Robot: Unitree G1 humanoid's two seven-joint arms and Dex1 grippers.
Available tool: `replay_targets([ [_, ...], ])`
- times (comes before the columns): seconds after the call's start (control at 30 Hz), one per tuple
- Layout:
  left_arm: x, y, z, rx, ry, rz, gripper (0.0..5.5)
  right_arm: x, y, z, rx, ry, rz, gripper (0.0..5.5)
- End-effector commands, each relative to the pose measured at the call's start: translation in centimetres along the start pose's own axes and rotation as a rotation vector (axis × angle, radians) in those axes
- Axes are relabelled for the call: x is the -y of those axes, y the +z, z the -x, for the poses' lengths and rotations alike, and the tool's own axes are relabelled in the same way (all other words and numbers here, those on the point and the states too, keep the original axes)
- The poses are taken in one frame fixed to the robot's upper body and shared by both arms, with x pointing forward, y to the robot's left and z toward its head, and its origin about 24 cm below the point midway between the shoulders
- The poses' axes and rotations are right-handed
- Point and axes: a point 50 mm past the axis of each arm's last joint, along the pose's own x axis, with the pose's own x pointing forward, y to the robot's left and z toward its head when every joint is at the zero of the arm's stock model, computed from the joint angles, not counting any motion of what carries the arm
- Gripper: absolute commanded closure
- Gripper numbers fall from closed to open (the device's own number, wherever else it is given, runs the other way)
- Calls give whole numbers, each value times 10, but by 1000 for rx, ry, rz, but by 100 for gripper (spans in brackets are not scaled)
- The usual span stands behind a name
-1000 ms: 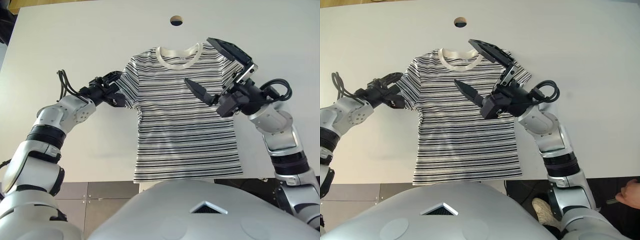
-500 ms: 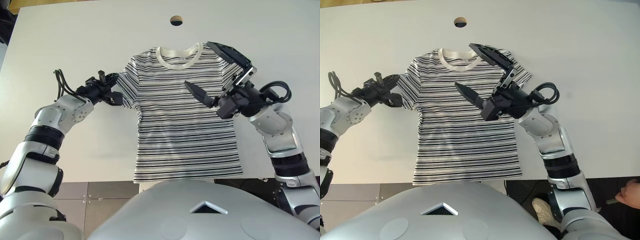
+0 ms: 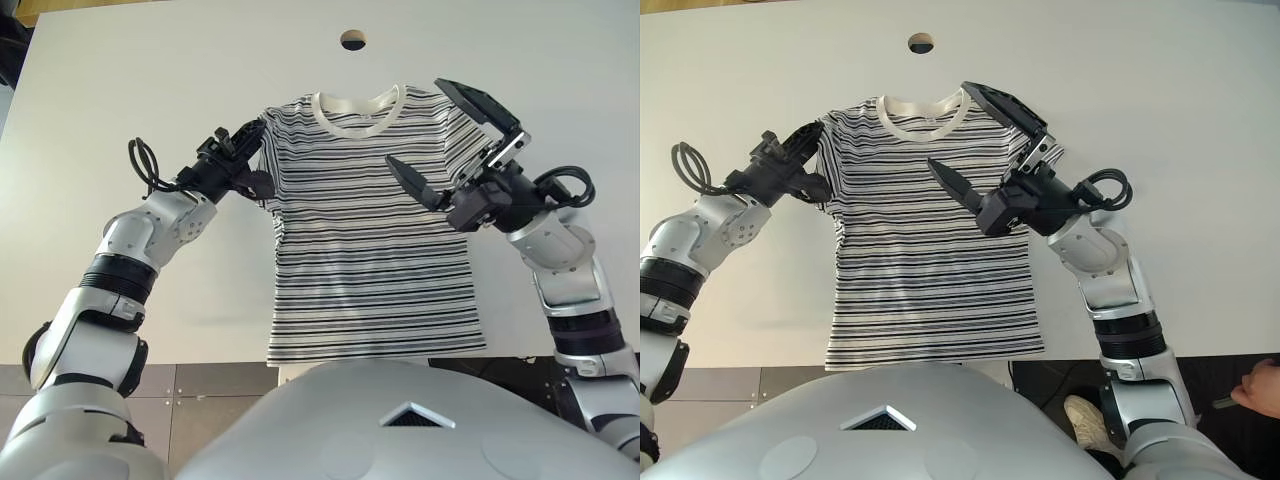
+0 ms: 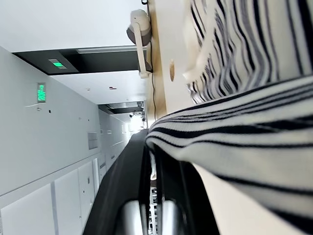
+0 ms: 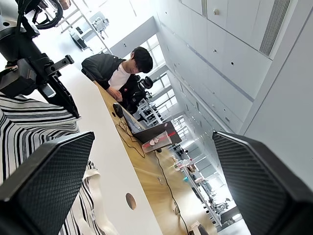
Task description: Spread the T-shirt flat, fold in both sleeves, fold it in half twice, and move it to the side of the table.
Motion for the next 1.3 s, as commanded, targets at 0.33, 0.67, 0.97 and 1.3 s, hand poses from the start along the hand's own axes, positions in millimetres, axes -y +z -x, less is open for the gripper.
replay_targets([
  [0.33, 0, 38, -40, 146, 53, 55, 466, 6, -12, 4, -54, -15, 40, 103],
  [0.67, -22, 41, -43, 148, 181, 171, 309, 31, -50, 19, -244, -80, 172, 103],
  [0.97, -81, 12, -27, 29, 630, 543, 257, 69, -156, 75, -858, 54, 579, 103],
  [1.3, -76, 7, -26, -32, 644, 534, 257, 7, -175, 85, -896, 411, 439, 103],
])
